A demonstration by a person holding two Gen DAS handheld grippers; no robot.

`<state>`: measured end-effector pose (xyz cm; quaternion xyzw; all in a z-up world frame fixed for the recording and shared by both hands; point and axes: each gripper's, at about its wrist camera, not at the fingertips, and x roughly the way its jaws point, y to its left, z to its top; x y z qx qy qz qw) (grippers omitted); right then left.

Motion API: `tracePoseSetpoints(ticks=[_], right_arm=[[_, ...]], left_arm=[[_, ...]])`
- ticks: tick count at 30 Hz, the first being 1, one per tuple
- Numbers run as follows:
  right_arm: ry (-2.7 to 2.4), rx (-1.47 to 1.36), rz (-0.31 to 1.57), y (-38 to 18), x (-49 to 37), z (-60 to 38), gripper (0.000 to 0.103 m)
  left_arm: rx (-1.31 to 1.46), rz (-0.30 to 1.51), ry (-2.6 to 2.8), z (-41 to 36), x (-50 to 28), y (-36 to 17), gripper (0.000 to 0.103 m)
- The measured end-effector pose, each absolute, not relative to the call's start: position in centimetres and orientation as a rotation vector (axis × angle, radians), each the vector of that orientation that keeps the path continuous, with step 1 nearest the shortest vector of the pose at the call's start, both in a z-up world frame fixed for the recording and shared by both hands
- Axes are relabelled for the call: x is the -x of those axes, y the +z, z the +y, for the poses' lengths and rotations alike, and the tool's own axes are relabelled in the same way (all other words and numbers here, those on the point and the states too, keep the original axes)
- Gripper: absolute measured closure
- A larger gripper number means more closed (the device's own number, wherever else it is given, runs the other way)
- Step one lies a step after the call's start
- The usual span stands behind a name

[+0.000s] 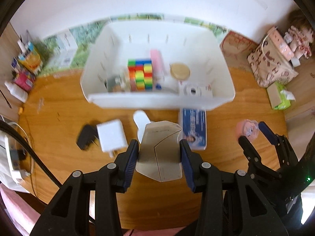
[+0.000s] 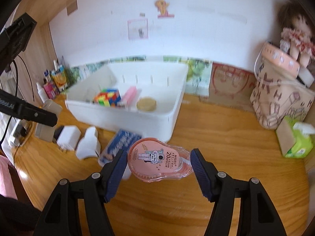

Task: Organize rigid objects
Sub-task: 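Lift the beige case and pink tape and carry both over the basket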

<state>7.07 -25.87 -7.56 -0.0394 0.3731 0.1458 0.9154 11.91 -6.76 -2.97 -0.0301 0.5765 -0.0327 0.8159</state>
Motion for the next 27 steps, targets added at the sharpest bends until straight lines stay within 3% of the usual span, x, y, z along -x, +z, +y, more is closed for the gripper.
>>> tracePoseSetpoints(ticks=[8, 19, 20, 21, 22, 27], right_arm=[[0.33, 0.073, 0.644, -3.5, -8.8, -24.6, 0.036], [0.361, 0.058, 0.585, -3.0, -12.3, -22.9, 0.036], [0.365, 0.057, 0.585, -3.2, -12.7, -22.8, 0.037], [0.374, 0.056, 0.585, -3.4, -12.9, -22.7, 0.052], [0.373, 0.058, 0.59, -3.6, -13.2, -22.6, 0.056], [0.388, 0.044, 0.613, -5.1, -14.9, -22.4, 0.056]], left_arm=[[0.064, 1.061, -0.07, -5.5, -13.6, 0.9, 0.057], [0.095, 0.93, -0.107, -5.4, -15.8, 1.0, 0.057], [0.102, 0.923, -0.116, -5.4, -16.1, 0.9, 0.057], [0.111, 0.922, -0.124, -5.4, -16.4, 0.7, 0.057], [0.13, 0.92, -0.136, -5.4, -16.8, 0.5, 0.057], [0.179, 0.882, -0.171, -5.3, -18.1, -0.1, 0.057]])
